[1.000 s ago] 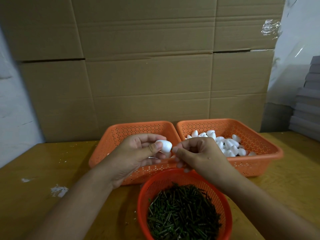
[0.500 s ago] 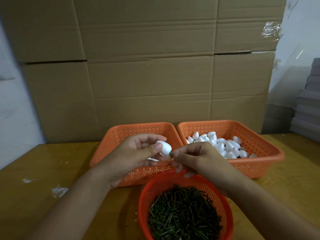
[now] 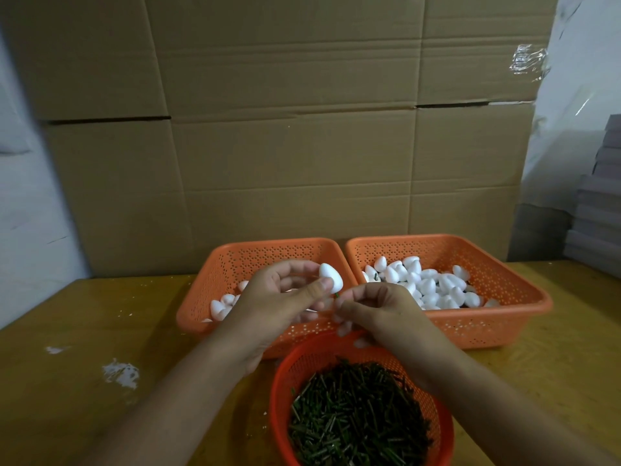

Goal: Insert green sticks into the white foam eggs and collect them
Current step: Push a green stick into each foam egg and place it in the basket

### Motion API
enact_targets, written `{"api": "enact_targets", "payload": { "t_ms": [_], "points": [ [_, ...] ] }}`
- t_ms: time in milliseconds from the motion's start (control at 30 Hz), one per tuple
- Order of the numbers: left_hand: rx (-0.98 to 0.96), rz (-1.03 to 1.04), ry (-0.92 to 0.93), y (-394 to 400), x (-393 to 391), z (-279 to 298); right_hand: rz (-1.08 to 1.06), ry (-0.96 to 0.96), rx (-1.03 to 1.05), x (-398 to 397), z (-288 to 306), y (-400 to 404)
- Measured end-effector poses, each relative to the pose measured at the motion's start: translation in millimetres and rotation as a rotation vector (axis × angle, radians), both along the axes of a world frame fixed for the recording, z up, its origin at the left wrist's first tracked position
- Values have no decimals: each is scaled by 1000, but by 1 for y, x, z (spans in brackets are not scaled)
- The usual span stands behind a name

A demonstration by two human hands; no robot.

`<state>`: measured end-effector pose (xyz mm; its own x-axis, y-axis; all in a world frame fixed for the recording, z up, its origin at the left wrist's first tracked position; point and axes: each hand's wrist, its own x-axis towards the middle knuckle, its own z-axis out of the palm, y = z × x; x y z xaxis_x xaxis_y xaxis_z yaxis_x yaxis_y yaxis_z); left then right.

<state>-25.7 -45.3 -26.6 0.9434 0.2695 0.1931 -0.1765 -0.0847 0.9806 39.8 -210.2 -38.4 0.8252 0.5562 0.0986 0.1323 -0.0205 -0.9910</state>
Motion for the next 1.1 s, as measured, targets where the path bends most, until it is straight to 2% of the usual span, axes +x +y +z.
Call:
{"api": "enact_targets", "payload": {
  "t_ms": [233,667,1100],
  "points": [
    [9,5,-37,-2,0,-3,17,-22,-1,-6,-2,3],
    [45,-101,8,2,-4,3,81,-53,16,-3,-2,-1],
    [18,-131,20,6,-4,2,89,-15,21,-4,1,-1]
  ]
}}
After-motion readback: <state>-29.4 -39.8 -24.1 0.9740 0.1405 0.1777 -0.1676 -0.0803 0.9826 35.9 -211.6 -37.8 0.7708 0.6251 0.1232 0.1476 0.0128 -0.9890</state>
